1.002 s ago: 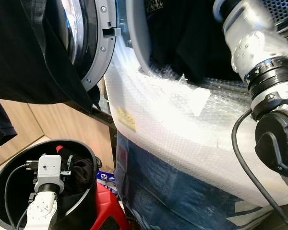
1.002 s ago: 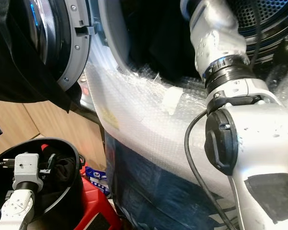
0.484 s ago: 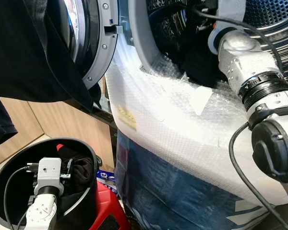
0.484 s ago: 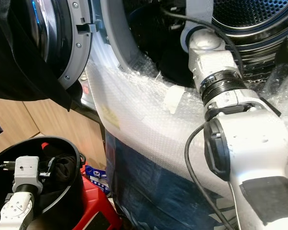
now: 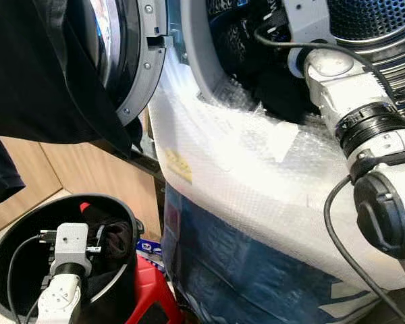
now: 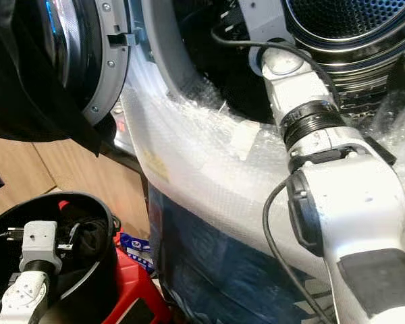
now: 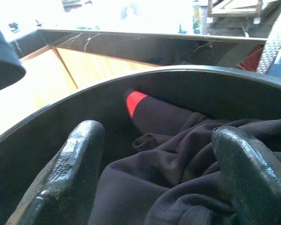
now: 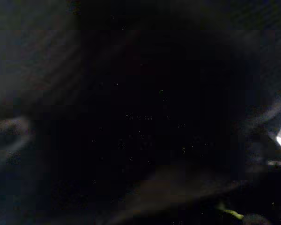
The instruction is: Clothes washing
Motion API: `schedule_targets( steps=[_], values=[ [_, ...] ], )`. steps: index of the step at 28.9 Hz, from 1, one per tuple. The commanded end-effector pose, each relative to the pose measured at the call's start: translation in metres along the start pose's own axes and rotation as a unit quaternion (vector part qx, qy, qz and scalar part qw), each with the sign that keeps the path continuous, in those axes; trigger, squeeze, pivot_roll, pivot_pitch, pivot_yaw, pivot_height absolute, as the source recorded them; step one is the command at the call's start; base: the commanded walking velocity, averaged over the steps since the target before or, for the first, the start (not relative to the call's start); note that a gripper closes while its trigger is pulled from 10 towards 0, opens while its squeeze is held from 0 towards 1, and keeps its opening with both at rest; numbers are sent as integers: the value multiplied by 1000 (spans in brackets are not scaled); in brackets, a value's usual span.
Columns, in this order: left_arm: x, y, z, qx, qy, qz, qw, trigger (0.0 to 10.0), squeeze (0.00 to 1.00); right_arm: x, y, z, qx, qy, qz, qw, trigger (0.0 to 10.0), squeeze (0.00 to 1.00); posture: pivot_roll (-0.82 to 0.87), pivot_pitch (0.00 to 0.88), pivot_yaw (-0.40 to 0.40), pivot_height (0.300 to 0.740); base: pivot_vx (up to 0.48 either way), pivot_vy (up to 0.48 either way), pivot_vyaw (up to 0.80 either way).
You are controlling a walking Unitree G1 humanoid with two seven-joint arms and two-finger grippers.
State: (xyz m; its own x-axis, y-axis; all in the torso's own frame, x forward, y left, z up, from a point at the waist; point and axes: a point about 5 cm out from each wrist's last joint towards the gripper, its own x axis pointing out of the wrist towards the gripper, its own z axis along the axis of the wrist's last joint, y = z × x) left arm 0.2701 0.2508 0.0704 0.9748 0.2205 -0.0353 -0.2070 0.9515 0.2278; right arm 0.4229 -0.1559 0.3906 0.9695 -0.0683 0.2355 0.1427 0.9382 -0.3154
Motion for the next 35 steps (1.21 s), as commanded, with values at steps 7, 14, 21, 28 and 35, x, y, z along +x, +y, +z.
schedule_targets(
  steps=[7,14,21,28,35],
  values=[
    [-1,-9,3,-5,-7,-23,1000,10000,0,-2,22,10,-34,-27,88,995,10000,1000,198,0,-21,740,0,0,0],
    [0,-14,6,-4,-14,-33,999,10000,0,-1,20,1,-21,-8,89,996,10000,1000,204,0,-20,740,0,0,0],
    [-1,-11,9,-6,-17,-28,999,10000,0,-4,-39,51,108,-111,-84,984,10000,1000,202,0,-20,740,0,0,0],
    [-1,-13,8,-9,-15,-31,999,10000,0,0,-22,19,37,-42,-33,998,10000,1000,194,0,-19,740,0,0,0],
    [1,-16,9,-10,-13,-40,999,10000,0,-1,7,-22,-9,28,52,998,10000,1000,183,0,-12,740,0,0,0]
  ],
)
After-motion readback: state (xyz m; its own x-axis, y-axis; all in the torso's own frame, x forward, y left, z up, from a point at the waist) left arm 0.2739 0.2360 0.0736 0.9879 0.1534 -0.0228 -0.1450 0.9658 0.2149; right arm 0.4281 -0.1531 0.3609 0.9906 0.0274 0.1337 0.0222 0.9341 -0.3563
